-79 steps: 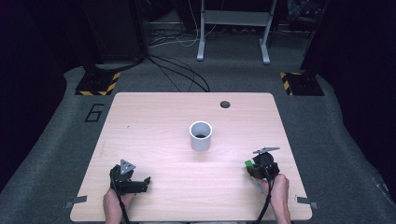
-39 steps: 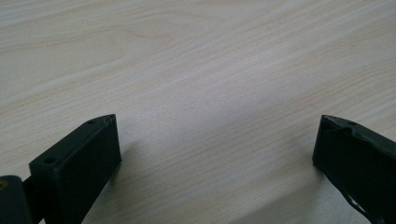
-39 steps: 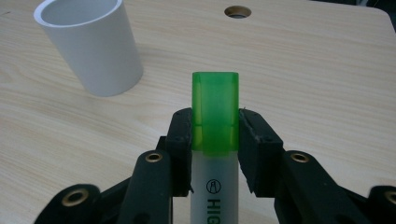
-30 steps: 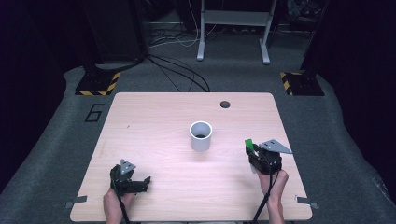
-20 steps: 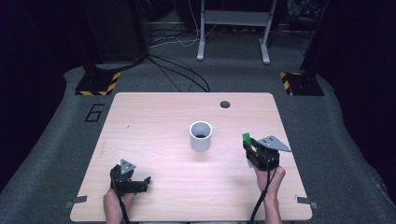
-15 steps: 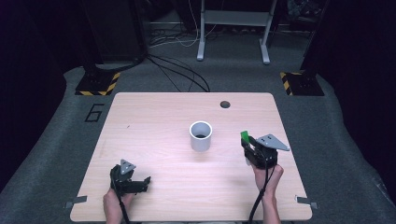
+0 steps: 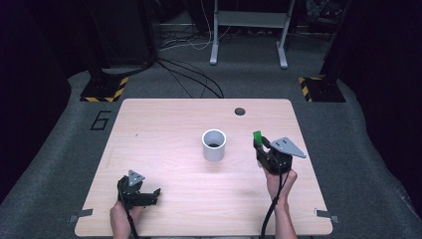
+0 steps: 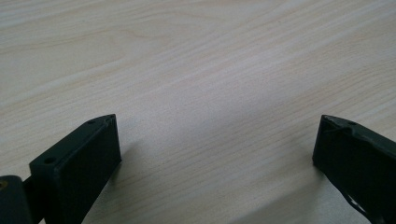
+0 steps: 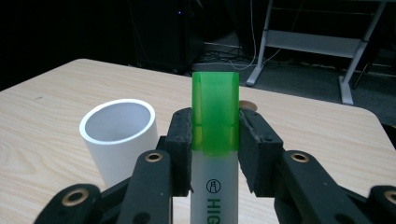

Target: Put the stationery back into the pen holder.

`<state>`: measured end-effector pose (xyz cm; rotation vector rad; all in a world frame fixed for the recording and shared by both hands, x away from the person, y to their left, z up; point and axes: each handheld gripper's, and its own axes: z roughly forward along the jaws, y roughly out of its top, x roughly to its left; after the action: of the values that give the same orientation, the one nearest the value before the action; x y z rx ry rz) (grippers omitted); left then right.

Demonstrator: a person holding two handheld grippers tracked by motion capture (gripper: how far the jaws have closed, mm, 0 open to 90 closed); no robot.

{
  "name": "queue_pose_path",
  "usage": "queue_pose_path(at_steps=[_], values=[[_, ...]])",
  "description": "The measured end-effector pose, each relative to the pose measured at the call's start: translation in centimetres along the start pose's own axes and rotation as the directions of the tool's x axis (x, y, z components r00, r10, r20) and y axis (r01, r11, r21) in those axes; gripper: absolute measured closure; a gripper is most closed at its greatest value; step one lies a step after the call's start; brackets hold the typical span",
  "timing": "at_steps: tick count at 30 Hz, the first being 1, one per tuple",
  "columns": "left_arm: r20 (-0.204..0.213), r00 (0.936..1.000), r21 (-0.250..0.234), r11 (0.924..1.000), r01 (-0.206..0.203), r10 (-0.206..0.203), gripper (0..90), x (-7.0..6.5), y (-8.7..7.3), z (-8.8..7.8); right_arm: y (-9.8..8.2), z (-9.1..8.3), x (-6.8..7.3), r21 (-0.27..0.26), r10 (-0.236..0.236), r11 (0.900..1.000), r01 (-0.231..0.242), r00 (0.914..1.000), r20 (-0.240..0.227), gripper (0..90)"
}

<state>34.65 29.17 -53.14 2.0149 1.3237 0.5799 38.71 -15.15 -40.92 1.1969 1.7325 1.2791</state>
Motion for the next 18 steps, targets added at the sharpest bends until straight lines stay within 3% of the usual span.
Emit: queue_pose_path(at_steps=[18], values=[[0.0, 1.0, 0.0, 1.0, -0.001, 0.001, 0.9, 0.0, 0.0, 0.0, 0.8, 2.8, 1.1, -0.05, 0.008, 0.999, -0.01, 0.9996, -0.027, 66.9]])
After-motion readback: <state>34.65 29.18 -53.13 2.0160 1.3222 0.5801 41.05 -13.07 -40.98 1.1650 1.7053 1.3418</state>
